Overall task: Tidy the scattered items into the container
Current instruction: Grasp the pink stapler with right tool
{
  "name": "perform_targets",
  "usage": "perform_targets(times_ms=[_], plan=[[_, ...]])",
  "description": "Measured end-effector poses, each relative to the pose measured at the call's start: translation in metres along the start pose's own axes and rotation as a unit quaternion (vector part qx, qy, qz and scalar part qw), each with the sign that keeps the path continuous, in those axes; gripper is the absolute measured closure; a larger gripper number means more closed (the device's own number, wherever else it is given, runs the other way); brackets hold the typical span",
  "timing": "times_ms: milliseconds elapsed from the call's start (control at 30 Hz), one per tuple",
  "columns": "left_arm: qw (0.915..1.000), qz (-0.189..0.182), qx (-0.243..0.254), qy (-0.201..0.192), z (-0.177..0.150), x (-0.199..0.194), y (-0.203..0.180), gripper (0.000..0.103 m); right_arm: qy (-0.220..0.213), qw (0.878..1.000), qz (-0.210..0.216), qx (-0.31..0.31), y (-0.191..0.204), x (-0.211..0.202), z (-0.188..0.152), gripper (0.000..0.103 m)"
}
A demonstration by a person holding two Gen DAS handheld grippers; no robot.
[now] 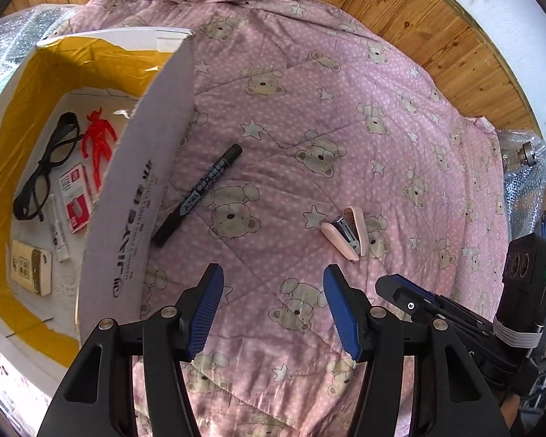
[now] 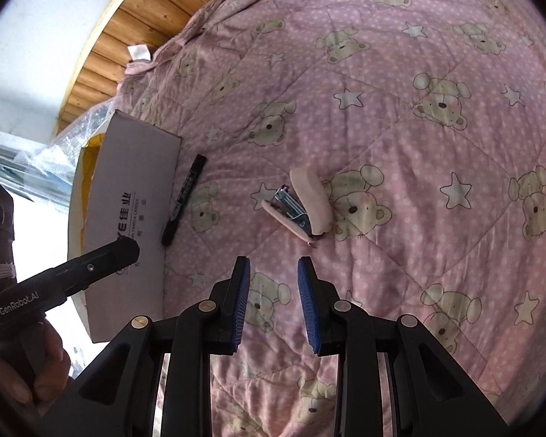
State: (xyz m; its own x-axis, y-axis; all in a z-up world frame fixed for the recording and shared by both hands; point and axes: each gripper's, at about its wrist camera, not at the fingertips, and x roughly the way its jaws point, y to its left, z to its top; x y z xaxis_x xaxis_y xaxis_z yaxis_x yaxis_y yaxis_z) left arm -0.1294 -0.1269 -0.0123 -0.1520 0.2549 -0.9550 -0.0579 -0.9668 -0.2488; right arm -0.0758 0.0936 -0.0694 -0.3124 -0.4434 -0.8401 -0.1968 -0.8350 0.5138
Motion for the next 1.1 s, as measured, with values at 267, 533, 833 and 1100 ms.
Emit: perform_targets(times_ms=[267, 533, 833, 1100], plan=[[0.9998, 0.004, -0.008, 0.019, 0.008, 0.018, 0.007, 0.045, -0.002, 1.000, -0.017, 0.017, -0.014, 0.020, 0.022, 0.073], [0.9993, -0.001, -0.022, 0.029, 0.014, 0.029, 0.015, 0.045, 0.015, 0.999, -0.047, 0.007, -0.022, 0.050, 0.037, 0.072], [0.9996, 0.014, -0.001, 0.024, 0.031, 0.046, 0.015, 0.045, 0.028, 0.998, -0.048, -0.041, -0.003, 0.063, 0.039, 0.063], [0.9973, 0.051, 0.047, 0.022, 0.052, 0.091, 0.013, 0.045, 0.055, 0.996, -0.039, -0.054, 0.010, 0.075, 0.019, 0.063]])
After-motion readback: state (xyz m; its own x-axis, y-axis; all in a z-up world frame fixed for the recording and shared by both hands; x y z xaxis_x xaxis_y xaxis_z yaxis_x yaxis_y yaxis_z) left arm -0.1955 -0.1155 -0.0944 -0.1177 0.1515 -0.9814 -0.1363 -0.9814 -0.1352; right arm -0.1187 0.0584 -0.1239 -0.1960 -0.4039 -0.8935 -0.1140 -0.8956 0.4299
